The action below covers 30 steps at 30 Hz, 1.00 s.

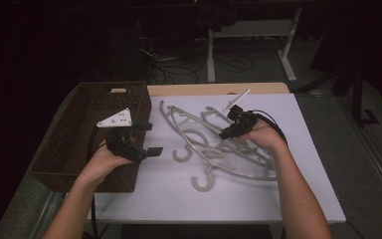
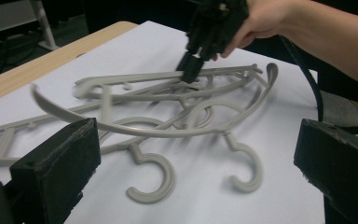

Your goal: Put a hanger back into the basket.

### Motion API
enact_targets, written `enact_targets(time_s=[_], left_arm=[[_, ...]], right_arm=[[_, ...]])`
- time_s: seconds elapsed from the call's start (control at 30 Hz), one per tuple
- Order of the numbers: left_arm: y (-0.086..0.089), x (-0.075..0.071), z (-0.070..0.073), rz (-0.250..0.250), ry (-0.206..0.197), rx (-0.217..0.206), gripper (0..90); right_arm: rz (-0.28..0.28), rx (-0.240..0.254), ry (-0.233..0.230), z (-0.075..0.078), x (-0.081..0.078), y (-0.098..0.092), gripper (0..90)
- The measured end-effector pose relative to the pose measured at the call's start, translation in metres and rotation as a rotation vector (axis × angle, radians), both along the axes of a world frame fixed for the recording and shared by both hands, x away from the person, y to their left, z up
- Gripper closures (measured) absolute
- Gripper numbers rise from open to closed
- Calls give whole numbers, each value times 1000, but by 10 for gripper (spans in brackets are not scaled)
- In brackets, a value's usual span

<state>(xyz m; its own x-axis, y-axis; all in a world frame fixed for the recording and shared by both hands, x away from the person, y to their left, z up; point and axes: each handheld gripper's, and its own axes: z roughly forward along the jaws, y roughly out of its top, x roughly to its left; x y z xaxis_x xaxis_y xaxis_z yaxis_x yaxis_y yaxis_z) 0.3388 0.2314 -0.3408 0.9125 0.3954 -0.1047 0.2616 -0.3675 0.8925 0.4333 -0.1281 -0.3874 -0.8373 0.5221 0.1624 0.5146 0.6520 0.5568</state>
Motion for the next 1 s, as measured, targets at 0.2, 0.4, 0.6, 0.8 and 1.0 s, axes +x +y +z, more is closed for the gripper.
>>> enact_targets(time_s=[0.2,0.4,0.6,0.8,1.0], left_arm=[[-7,-5,0,1,-27,51,3],[-10,-9,3,-9,-23,37,3],[-18,-15,4,-17,-26,50,3],[-30,-21,2,-44,-17,65,3],[-38,-22,-4,-49,5,79,3]], right_arm=[[-62,11,58,-9,5,14,807],[-178,1,101,-28,11,23,805],[-197,11,91,-35,11,33,803],[-170,-7,59,-39,7,40,755],[-169,44,31,-31,2,36,602]])
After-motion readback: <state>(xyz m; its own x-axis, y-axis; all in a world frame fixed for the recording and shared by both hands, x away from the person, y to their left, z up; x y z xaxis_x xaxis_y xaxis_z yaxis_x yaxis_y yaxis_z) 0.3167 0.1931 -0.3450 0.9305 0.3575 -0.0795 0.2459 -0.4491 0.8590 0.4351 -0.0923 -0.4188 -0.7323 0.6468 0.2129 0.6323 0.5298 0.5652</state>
